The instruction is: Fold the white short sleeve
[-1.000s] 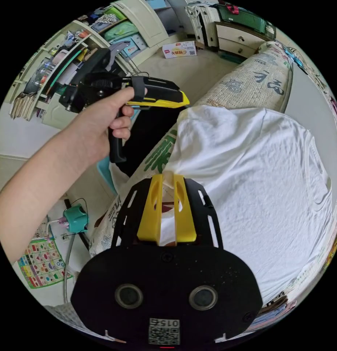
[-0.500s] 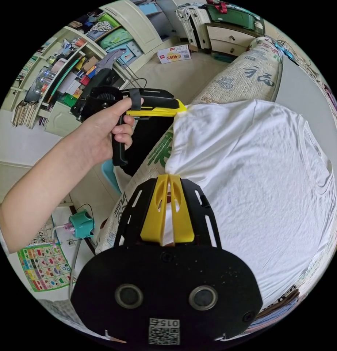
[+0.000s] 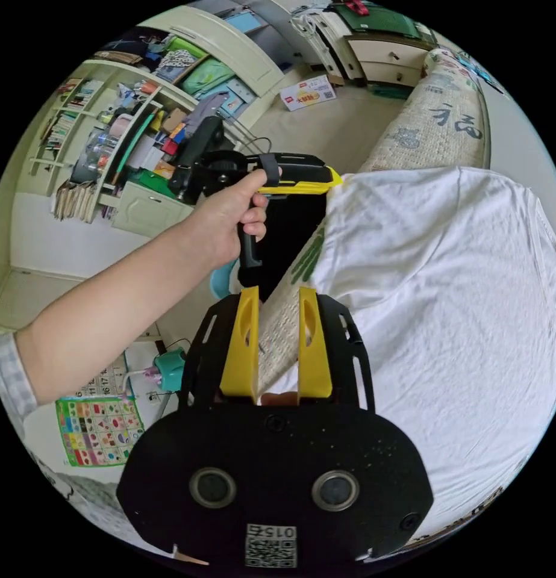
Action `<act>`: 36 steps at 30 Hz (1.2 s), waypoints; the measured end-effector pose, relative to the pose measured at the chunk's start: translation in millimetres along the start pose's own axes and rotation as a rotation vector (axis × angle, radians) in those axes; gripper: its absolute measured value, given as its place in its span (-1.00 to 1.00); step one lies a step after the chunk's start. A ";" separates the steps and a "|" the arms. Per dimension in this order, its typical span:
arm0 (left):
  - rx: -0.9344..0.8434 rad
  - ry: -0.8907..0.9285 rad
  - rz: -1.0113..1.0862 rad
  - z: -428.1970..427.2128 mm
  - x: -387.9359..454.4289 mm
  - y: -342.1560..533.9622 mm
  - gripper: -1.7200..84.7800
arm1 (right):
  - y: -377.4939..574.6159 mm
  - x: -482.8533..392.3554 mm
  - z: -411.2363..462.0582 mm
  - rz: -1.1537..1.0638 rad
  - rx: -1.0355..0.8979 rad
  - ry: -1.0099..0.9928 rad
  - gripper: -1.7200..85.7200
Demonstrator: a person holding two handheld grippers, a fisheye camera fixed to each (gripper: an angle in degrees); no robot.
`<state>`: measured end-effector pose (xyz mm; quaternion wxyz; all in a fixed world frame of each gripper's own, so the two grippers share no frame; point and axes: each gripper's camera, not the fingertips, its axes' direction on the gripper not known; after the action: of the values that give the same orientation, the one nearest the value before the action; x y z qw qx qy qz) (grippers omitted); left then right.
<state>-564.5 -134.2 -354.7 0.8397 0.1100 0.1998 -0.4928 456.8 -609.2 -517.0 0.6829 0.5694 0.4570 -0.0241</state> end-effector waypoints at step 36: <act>-0.230 -0.167 0.181 19.3 108.4 474.0 -0.74 | 573.0 151.5 -244.3 0.223 -0.017 0.224 -0.66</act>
<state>-99.9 5.8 -391.3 0.9014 -0.0108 0.1738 -0.3965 716.0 -139.2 -166.5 0.6309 0.6097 0.4647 0.1194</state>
